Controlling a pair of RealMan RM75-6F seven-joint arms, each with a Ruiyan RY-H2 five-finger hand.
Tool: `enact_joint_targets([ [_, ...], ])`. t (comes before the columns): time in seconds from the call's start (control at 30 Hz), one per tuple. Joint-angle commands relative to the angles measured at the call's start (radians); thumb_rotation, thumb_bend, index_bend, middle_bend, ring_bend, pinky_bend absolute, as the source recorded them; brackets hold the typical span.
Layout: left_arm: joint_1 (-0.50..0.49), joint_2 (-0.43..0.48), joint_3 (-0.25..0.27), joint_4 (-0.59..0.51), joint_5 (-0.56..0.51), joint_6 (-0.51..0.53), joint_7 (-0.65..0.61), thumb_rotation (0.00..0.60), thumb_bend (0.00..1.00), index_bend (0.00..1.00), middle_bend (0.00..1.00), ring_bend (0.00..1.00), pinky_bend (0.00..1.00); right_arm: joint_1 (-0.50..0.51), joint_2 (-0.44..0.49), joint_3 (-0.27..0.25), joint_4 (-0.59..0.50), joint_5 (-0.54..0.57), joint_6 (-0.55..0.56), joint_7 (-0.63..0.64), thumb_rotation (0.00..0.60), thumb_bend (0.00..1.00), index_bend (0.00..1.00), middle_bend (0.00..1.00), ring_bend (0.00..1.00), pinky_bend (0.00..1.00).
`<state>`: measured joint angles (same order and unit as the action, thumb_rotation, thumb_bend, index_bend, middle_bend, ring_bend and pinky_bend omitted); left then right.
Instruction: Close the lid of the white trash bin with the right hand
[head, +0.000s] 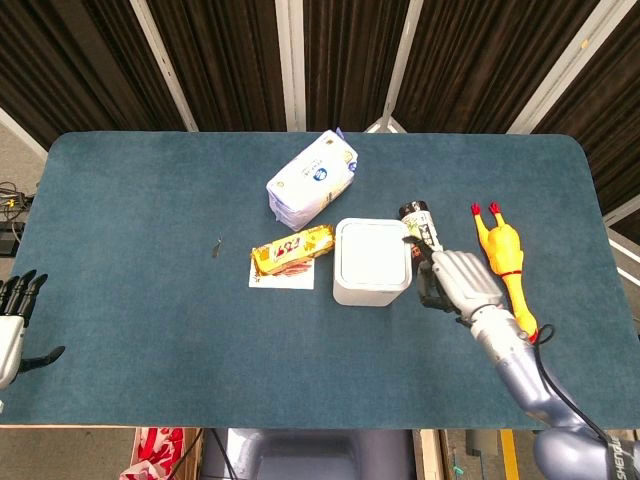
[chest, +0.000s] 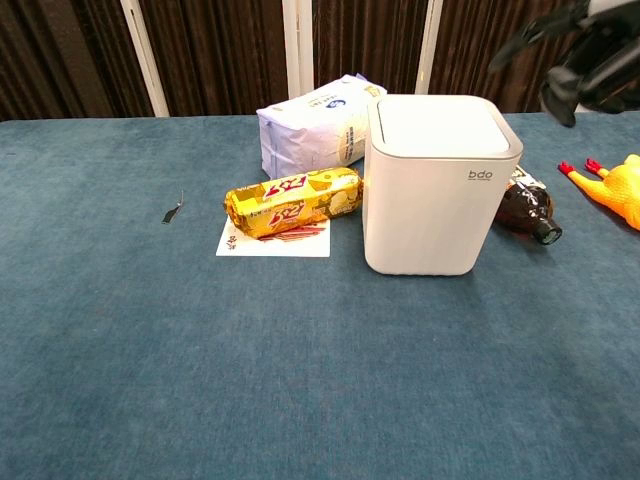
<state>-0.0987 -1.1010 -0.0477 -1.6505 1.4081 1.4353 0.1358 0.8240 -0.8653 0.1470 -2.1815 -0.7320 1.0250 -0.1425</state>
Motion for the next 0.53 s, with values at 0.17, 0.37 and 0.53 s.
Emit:
enact_joint_targets([
  [0.17,0.006,-0.006,0.003,0.002,0.013,0.017,0.009,0.6,0.0,0.0,0.0,0.0,0.0,-0.291,-0.015,-0.146,0.14,-0.392,0.228,0.095,0.6,0.42,0.0,0.02,0.02,0.17],
  [0.37,0.017,-0.014,0.011,0.008,0.041,0.047,0.028,0.6,0.0,0.0,0.0,0.0,0.0,-0.455,-0.122,-0.24,0.366,-0.573,0.38,0.094,0.6,0.34,0.0,0.0,0.0,0.04],
  [0.53,0.023,-0.027,0.013,0.024,0.056,0.067,0.042,0.6,0.0,0.0,0.0,0.0,0.0,-0.566,-0.212,-0.262,0.544,-0.667,0.513,0.134,0.6,0.34,0.0,0.0,0.0,0.01],
])
